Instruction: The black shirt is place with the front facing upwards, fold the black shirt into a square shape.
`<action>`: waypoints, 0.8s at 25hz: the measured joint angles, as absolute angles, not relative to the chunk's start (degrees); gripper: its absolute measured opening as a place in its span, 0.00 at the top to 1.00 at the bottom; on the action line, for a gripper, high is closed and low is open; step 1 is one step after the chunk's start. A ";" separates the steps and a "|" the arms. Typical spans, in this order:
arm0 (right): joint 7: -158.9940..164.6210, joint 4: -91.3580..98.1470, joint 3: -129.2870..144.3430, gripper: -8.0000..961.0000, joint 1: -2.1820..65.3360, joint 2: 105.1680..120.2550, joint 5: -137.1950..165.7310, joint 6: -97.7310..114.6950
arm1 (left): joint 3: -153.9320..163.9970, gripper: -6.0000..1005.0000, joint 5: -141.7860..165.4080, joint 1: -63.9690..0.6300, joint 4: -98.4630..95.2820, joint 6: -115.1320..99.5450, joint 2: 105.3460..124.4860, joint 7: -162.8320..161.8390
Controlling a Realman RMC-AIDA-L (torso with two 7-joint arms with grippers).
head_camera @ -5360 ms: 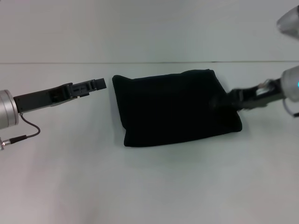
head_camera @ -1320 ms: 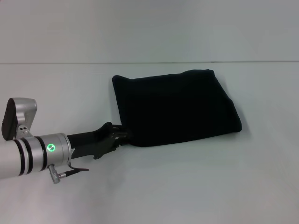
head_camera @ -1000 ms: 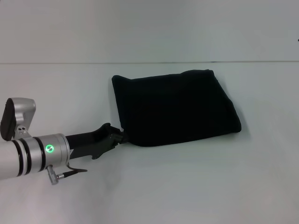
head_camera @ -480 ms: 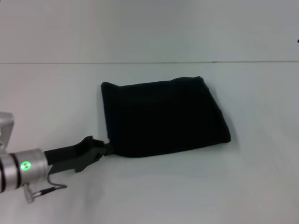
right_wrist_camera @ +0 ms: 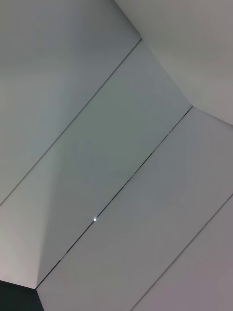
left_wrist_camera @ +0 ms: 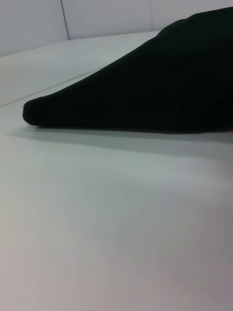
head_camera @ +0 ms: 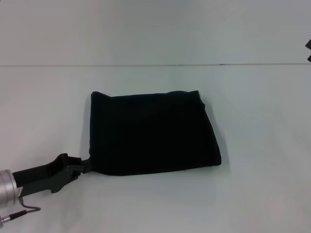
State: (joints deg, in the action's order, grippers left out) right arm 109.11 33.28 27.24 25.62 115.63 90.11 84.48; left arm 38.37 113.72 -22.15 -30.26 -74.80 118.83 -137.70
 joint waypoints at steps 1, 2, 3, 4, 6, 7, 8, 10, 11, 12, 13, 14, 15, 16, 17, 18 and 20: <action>109.10 33.28 27.24 0.03 25.62 115.67 90.11 84.48 | 38.42 0.94 113.88 -22.16 -30.03 -75.28 118.51 -137.55; 109.10 33.28 27.24 0.03 25.61 115.69 90.11 84.49 | 38.54 0.94 114.00 -22.19 -29.91 -75.51 118.35 -137.45; 109.09 33.28 27.46 0.03 25.63 115.70 90.28 84.49 | 38.80 0.94 114.28 -22.26 -29.80 -75.94 117.98 -137.21; 109.09 33.28 27.46 0.03 25.63 115.70 90.28 84.49 | 38.96 0.94 114.50 -22.28 -29.86 -76.23 117.83 -136.81; 109.12 33.27 27.74 0.03 25.67 115.56 90.47 84.56 | 39.07 0.93 115.13 -22.25 -30.61 -77.19 117.56 -135.33; 109.17 33.28 27.82 0.03 25.67 115.47 90.49 84.68 | 38.88 0.93 115.47 -22.11 -31.10 -77.94 117.35 -134.21; 109.21 33.28 27.84 0.03 25.68 115.39 90.50 84.75 | 38.55 0.93 115.63 -21.99 -31.50 -78.55 116.98 -133.50; 109.21 33.32 27.94 0.03 25.67 115.23 90.66 84.78 | 37.27 0.93 115.76 -21.45 -31.82 -80.12 115.76 -132.92; 109.15 33.41 28.00 0.03 25.65 115.18 90.82 84.74 | 35.99 0.93 115.76 -21.00 -32.21 -80.90 114.98 -132.32; 109.08 33.53 28.10 0.03 25.64 115.15 91.07 84.70 | 34.49 0.90 115.60 -20.53 -33.00 -81.84 114.77 -130.57; 109.02 33.74 28.18 0.03 25.61 115.12 91.54 84.69 | 32.99 0.86 115.38 -20.17 -33.80 -82.79 114.64 -128.34; 108.91 34.03 28.24 0.03 25.60 115.10 92.26 84.67 | 30.92 0.82 114.91 -19.87 -34.75 -84.48 114.83 -124.02; 108.71 34.47 28.26 0.03 25.60 115.04 93.36 84.59 | 29.77 0.79 114.63 -20.06 -35.06 -86.30 115.07 -118.51; 108.02 35.31 28.40 0.03 25.63 115.00 95.53 84.61 | 29.28 0.75 114.50 -20.33 -35.16 -87.47 115.27 -114.90; 107.47 36.01 28.57 0.03 25.65 114.98 97.03 84.59 | 29.68 0.68 114.75 -21.04 -35.01 -88.22 115.42 -111.03; 106.24 37.35 29.02 0.03 25.74 114.96 99.67 84.64 | 30.50 0.61 115.09 -21.70 -34.86 -88.38 115.57 -108.80; 102.66 40.18 30.49 0.03 25.91 114.95 104.34 84.75 | 33.83 0.48 116.21 -23.80 -34.88 -87.05 115.94 -105.59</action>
